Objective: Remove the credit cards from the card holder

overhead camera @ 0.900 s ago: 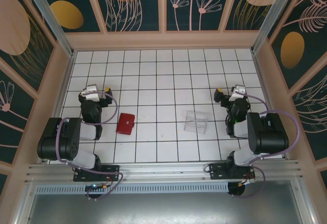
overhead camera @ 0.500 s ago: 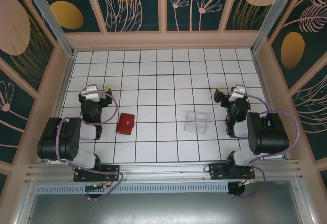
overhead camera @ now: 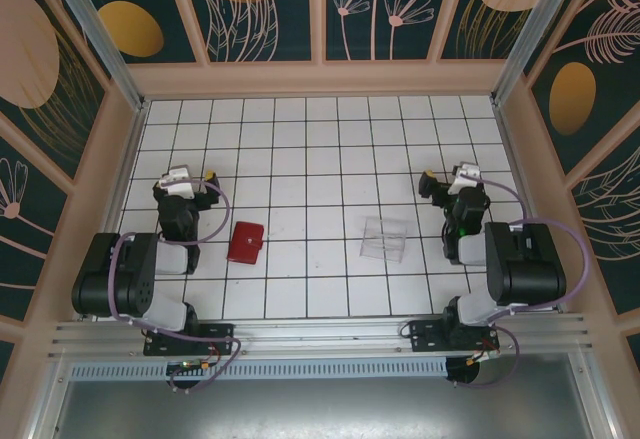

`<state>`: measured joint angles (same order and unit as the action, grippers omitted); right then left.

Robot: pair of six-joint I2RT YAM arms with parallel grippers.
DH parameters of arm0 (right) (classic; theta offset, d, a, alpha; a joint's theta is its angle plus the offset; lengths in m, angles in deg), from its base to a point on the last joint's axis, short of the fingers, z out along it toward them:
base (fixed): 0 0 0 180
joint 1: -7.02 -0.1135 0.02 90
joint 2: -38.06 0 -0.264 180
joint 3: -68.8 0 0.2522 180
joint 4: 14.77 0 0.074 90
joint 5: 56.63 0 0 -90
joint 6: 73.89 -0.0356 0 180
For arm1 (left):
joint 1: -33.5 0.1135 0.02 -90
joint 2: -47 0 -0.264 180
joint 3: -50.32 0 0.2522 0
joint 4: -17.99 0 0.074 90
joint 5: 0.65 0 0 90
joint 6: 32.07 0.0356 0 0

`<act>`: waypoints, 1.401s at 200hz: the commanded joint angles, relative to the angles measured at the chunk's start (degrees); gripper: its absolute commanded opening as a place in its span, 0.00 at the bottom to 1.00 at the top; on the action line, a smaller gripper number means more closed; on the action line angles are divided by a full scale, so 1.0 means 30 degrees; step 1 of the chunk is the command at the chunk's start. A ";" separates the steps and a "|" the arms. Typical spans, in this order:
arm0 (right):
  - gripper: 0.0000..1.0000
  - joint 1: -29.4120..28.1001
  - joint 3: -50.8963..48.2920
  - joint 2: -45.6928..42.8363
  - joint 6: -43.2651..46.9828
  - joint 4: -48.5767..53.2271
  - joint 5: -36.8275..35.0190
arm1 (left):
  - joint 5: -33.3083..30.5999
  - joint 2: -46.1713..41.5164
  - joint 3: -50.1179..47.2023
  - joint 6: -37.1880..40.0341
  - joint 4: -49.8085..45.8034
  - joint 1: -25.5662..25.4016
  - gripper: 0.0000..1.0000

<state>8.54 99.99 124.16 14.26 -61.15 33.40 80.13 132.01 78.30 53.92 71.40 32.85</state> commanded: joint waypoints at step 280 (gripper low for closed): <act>0.31 -0.9061 0.8797 -0.5020 -1.1073 3.2797 -0.2355 | 0.3724 -0.2438 1.0493 -1.0418 -2.2566 -0.5463 0.93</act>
<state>-18.28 127.38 107.79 -21.08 39.53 27.21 90.43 124.31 110.45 23.95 3.12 16.46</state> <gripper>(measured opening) 0.321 0.933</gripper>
